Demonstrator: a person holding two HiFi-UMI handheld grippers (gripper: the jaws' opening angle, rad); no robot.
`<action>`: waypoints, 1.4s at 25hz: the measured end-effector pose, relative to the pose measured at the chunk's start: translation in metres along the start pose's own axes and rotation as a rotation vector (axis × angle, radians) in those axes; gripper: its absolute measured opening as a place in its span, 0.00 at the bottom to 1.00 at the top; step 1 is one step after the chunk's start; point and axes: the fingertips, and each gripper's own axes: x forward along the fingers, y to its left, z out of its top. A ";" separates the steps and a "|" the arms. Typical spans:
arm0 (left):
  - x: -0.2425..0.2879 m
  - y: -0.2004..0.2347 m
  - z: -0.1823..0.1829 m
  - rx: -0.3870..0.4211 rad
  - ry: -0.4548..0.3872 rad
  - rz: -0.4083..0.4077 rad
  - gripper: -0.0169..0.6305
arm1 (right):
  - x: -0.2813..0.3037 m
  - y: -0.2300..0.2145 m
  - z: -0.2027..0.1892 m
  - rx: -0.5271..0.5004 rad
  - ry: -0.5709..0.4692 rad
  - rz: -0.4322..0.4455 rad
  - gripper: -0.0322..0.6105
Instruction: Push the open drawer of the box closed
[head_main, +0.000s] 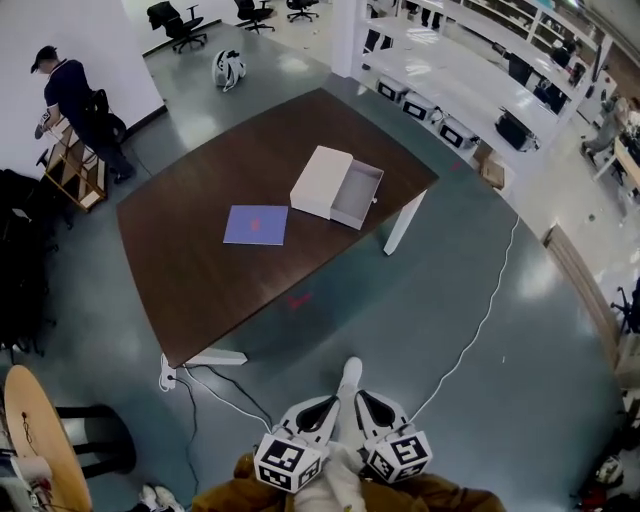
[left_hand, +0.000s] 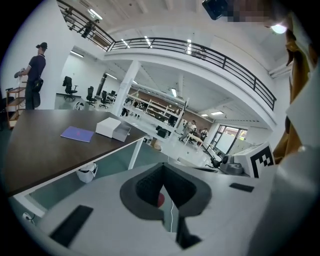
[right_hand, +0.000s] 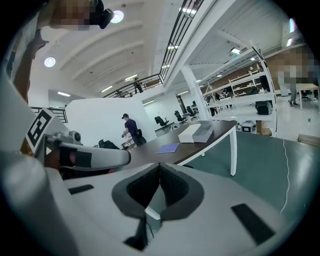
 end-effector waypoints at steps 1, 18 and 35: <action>0.019 0.002 0.010 0.005 0.010 -0.009 0.04 | 0.008 -0.016 0.010 0.015 -0.002 -0.010 0.06; 0.199 0.050 0.150 0.034 0.023 0.059 0.04 | 0.114 -0.186 0.150 0.109 -0.067 0.001 0.06; 0.257 0.130 0.213 -0.025 -0.034 0.092 0.04 | 0.201 -0.235 0.194 0.049 0.001 -0.028 0.06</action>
